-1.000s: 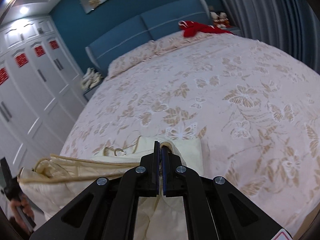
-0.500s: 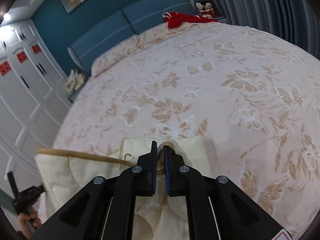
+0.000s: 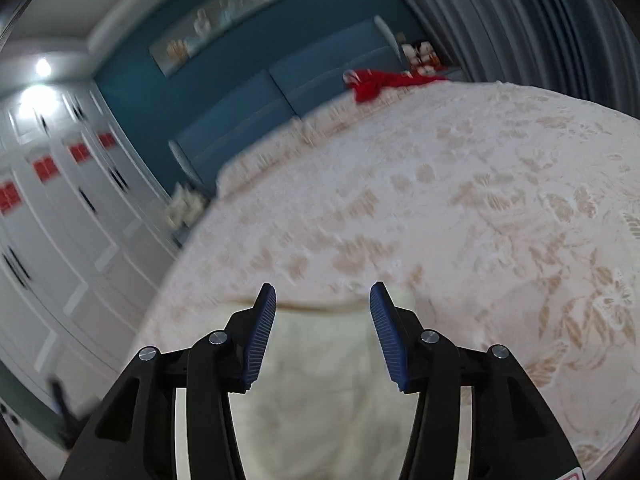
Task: Fold large clothes
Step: 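Lift and fold the jacket end over with both grippers, regrasping the edge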
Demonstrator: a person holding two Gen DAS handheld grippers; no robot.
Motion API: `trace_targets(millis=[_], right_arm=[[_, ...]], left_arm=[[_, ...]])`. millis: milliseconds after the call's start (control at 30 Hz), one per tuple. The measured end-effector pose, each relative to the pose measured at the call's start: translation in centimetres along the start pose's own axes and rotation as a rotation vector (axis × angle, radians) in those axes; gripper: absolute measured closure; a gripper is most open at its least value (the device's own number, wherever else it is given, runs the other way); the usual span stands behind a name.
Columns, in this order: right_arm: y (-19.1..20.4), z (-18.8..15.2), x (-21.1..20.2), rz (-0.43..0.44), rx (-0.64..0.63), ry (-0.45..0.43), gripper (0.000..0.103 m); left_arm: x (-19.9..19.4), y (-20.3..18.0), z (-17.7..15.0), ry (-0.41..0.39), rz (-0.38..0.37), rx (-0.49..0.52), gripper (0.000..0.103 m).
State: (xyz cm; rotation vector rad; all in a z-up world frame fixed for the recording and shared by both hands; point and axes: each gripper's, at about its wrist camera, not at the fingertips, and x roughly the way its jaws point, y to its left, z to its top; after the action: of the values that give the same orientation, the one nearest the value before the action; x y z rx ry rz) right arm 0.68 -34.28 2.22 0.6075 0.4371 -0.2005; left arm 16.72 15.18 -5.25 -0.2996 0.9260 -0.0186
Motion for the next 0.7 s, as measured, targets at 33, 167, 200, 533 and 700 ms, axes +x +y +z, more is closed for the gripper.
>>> trace_targets(millis=[33, 167, 200, 533, 700], right_arm=[[0.6, 0.5, -0.7, -0.044, -0.039, -0.019, 0.053], [-0.8, -0.4, 1.6, -0.191, -0.08, 0.165, 0.053], [-2.0, -1.3, 2.8, -0.216, -0.065, 0.233, 0.053], [-5.7, -5.0, 11.0, -0.177, 0.132, 0.454, 0.073], [-2.9, -2.6, 9.0, -0.161, 0.022, 0.295, 0.096]], left_arm=[[0.3, 0.2, -0.6, 0.018, -0.001, -0.009, 0.018], [1.1, 0.4, -1.5, 0.065, -0.031, -0.034, 0.018], [1.2, 0.4, -1.4, 0.069, -0.042, -0.04, 0.018], [6.4, -1.2, 2.6, 0.193, -0.21, -0.113, 0.059], [4.6, -1.1, 3.9, 0.117, -0.275, -0.144, 0.094]])
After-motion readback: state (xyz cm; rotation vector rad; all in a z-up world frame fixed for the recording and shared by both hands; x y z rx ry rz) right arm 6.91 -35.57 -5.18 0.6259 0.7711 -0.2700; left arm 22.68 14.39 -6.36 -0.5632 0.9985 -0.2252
